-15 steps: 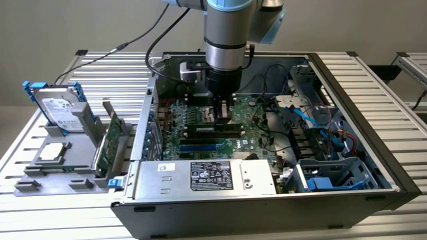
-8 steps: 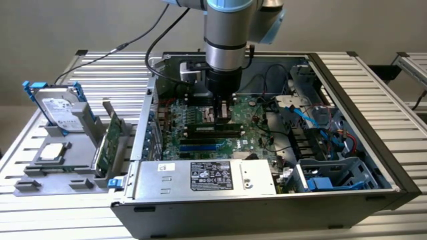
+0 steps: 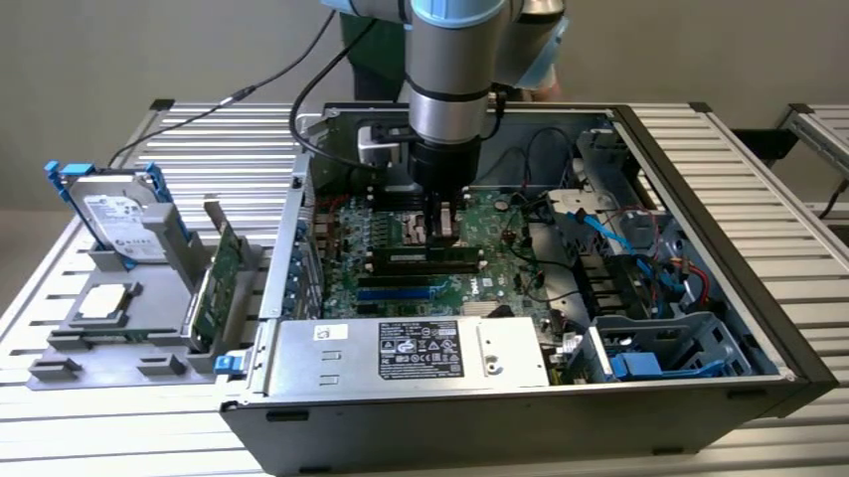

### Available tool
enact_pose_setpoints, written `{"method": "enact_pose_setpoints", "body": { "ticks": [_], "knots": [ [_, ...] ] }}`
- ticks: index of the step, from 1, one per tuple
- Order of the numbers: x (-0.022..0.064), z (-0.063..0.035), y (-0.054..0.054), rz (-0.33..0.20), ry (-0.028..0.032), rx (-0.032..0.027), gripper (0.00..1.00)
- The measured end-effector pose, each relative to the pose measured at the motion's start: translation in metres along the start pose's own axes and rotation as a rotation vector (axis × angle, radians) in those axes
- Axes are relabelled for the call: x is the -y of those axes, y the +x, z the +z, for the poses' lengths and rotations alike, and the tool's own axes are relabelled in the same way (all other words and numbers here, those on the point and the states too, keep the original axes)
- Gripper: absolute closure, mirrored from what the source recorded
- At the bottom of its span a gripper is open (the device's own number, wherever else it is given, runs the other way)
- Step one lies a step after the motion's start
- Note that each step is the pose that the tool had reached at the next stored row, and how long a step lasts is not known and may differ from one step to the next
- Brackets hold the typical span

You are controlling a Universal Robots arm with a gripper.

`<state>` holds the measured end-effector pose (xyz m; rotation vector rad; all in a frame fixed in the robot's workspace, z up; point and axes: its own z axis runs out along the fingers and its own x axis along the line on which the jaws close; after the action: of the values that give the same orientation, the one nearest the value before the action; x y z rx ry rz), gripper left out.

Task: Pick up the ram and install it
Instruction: 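Insert the ram into the slot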

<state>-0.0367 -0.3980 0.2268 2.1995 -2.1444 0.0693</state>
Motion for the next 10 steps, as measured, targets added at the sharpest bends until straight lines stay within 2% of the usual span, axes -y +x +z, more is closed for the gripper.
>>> {"method": "enact_pose_setpoints", "body": {
  "ticks": [10],
  "knots": [
    [0.0000,0.0030,0.0000,0.000,0.0000,-0.0011,0.86]
  ]
}}
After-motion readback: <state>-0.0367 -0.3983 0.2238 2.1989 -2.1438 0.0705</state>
